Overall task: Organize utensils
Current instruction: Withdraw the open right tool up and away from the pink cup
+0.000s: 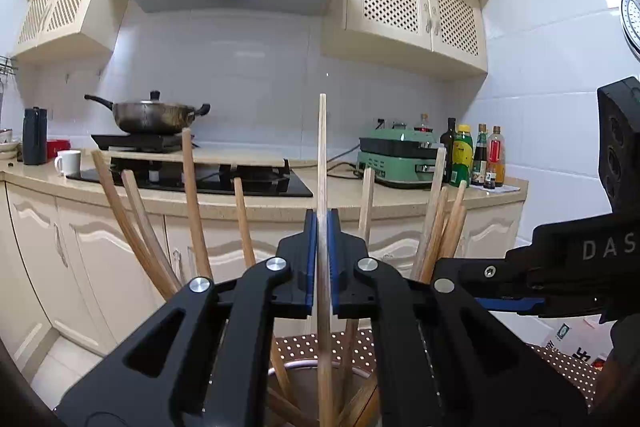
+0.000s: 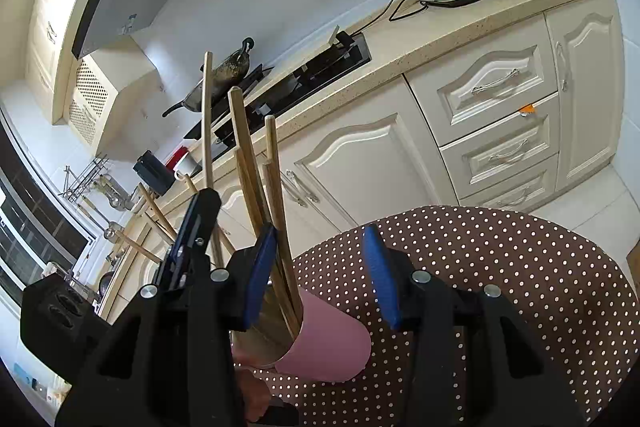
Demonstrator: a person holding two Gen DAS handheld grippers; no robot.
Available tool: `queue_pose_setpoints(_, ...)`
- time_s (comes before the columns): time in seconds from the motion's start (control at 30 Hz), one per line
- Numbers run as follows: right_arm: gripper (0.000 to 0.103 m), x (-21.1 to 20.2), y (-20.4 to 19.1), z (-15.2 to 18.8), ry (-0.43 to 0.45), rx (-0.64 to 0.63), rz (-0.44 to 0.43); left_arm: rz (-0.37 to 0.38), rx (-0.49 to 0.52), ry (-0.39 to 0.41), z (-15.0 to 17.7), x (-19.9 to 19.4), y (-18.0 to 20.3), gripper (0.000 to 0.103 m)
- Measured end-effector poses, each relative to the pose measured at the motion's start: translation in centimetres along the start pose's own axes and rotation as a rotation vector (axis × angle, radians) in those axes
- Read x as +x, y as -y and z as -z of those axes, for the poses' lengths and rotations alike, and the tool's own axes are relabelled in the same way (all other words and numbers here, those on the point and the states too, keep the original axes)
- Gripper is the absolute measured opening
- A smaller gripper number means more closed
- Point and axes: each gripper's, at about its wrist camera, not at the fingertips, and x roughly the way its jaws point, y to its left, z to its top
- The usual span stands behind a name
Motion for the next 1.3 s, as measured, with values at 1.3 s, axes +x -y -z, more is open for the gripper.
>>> queue_pose_setpoints(1.3, 0.066, -4.7, -2.7, 2.5, -0.005, -0.074, 0.117, -0.063, -0.011, -0.205, -0.7, -3.5, -0.2, 0.027)
